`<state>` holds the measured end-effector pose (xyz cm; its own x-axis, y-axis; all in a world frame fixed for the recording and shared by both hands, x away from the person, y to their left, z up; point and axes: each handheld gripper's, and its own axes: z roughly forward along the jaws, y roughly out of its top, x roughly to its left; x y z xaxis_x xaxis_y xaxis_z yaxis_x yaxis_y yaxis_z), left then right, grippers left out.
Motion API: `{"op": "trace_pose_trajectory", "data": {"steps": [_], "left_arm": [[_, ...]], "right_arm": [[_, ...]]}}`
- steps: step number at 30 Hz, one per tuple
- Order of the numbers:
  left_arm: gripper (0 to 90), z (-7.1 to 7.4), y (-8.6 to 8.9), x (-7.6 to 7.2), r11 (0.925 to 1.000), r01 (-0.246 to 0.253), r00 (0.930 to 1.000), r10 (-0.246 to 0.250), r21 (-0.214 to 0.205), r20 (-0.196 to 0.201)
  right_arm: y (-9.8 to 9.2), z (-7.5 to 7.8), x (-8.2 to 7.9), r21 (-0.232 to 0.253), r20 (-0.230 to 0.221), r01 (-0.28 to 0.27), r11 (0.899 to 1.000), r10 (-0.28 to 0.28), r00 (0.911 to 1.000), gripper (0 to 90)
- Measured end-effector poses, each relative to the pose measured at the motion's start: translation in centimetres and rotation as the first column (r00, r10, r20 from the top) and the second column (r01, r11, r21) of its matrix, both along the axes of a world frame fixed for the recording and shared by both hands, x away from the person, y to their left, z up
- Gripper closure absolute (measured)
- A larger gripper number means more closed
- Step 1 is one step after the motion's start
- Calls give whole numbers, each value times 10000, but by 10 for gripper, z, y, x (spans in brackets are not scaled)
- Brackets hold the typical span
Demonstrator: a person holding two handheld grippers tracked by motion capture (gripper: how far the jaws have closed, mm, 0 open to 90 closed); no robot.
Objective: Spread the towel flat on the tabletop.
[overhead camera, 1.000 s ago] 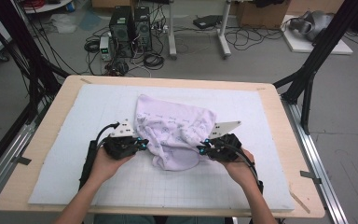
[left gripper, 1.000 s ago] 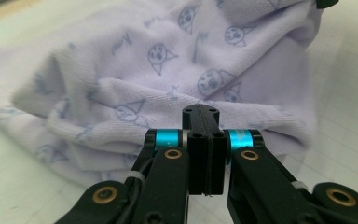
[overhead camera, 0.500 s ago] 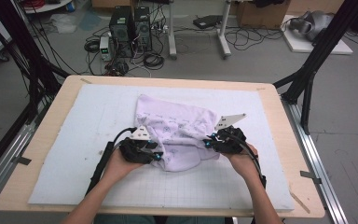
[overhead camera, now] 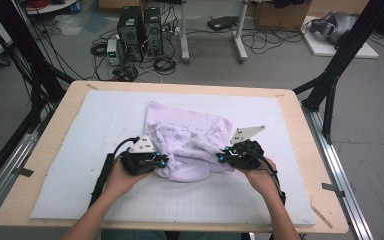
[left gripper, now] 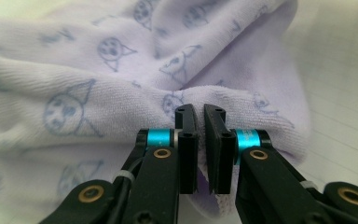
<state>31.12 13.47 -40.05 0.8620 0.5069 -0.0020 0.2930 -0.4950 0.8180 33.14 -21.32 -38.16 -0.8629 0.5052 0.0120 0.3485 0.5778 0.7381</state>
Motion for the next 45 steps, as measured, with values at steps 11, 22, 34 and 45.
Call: {"op": "trace_pose_trajectory", "data": {"steps": [11, 22, 34, 45], "left_arm": [[838, 31, 65, -20, 9911, -1155, 9927, 1175, -668, 263], [812, -25, 44, 49, 9683, -2418, 9669, 2459, 623, -685], [558, 7, 76, 21, 9689, -2475, 9686, 2474, -43, -232], [578, -24, 61, 3, 9926, -1123, 9901, 1158, 472, -796]], "right_arm": [[3, 28, -18, -142, 821, -236, 9996, 247, 9963, 819], [1, -33, 64, -803, -860, 1054, 9912, -1122, 9900, 804], [-13, 3, 26, 370, 343, 733, 9966, -746, 9966, 657], [5, -32, -3, 26, -172, -511, 9987, 511, 9985, 640]]}}
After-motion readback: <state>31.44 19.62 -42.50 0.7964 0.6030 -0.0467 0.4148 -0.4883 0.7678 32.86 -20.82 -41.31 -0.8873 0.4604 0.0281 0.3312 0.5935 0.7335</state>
